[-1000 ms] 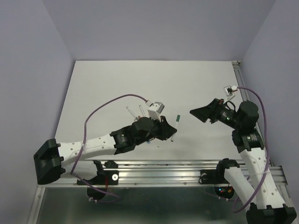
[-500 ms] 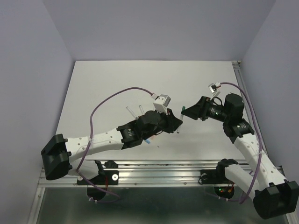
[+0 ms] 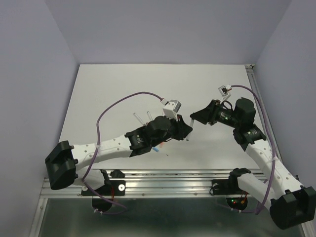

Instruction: Open the pen caps

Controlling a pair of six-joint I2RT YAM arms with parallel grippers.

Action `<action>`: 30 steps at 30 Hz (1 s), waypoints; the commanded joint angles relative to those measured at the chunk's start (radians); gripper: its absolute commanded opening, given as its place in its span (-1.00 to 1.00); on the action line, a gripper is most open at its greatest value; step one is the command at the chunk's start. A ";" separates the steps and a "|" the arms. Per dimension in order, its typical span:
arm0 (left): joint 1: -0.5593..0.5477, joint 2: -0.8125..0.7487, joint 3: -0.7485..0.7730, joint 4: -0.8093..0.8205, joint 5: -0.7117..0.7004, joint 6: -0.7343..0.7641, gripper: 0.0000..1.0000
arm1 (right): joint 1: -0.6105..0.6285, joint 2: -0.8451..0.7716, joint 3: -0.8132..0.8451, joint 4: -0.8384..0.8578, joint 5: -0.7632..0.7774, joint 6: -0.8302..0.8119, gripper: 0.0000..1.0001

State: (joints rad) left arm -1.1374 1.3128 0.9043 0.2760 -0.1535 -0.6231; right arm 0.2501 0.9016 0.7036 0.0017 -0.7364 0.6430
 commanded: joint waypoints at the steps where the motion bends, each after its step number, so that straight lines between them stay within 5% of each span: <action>1: 0.001 -0.003 0.054 0.035 0.014 0.020 -1.00 | 0.015 0.005 0.040 0.093 0.014 0.009 0.01; 18: 0.002 0.002 0.047 0.058 0.035 -0.007 -1.00 | 0.032 0.019 0.046 0.037 0.012 0.032 -0.57; 22: 0.004 -0.006 0.038 0.060 0.034 -0.015 -1.00 | 0.035 0.016 0.042 0.017 0.034 0.032 -0.98; 30: 0.004 -0.049 -0.050 0.107 0.123 -0.085 -1.00 | 0.035 -0.003 0.050 0.032 0.178 0.024 -0.99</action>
State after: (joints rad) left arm -1.1347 1.3273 0.9031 0.2874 -0.1158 -0.6636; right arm 0.2768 0.9192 0.7040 0.0082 -0.6609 0.6857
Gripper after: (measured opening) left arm 0.226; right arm 0.219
